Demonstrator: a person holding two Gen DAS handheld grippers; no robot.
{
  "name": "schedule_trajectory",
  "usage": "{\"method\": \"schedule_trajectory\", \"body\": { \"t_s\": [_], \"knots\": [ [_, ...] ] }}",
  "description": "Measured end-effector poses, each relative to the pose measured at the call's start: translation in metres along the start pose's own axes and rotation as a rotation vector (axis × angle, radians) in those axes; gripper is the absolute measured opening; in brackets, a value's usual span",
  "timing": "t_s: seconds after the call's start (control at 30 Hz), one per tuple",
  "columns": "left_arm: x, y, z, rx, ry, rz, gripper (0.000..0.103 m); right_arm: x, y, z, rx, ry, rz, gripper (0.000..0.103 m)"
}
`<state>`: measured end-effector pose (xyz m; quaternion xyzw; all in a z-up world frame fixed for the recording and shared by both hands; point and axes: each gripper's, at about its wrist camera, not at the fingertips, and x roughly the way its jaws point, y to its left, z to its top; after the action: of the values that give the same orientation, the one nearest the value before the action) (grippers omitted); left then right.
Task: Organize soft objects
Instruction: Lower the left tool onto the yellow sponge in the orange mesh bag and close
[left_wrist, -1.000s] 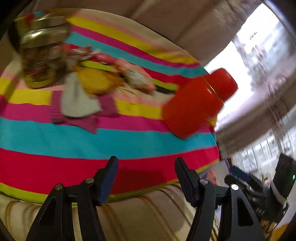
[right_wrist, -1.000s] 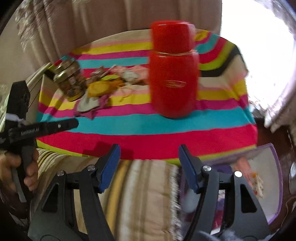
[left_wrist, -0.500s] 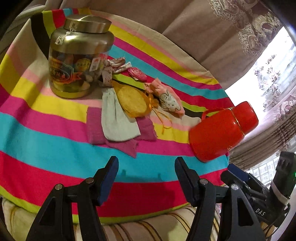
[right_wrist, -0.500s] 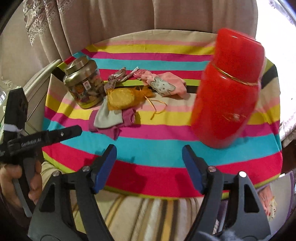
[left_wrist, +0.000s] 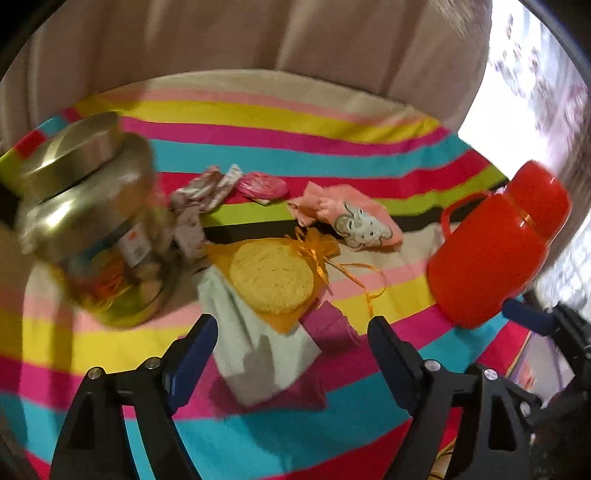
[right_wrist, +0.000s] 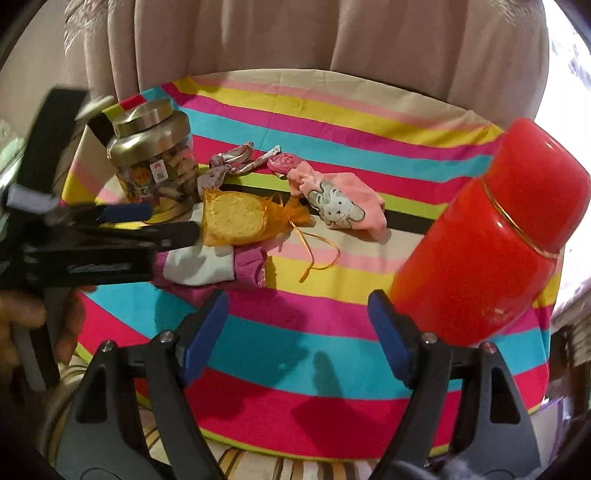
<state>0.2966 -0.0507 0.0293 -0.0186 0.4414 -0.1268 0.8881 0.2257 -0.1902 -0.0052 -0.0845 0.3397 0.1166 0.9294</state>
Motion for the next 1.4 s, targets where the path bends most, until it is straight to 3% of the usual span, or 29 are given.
{"method": "schedule_trajectory", "body": {
  "t_s": [0.17,0.3,0.5,0.8,0.9,1.4],
  "knots": [
    [0.04,-0.01,0.016,0.101,0.07,0.046,0.085,0.015,-0.001,0.005,-0.019,-0.007,-0.019,0.081],
    [0.067,-0.004,0.024,0.115,0.104,0.116,0.085,0.026,-0.001,0.013,-0.057,-0.021,-0.049,0.084],
    [0.091,0.001,0.026,0.145,0.159,0.14,0.085,0.048,0.0,0.031,-0.085,-0.02,-0.06,0.085],
    [0.107,-0.007,0.023,0.213,0.139,0.165,0.088,0.087,-0.006,0.043,-0.076,0.05,-0.123,0.085],
    [0.103,-0.003,0.024,0.196,0.121,0.153,0.082,0.097,-0.004,0.045,-0.083,0.06,-0.135,0.085],
    [0.055,0.023,0.015,-0.024,0.023,0.106,0.081,0.143,-0.02,0.073,-0.035,0.079,-0.199,0.085]
  ]
}}
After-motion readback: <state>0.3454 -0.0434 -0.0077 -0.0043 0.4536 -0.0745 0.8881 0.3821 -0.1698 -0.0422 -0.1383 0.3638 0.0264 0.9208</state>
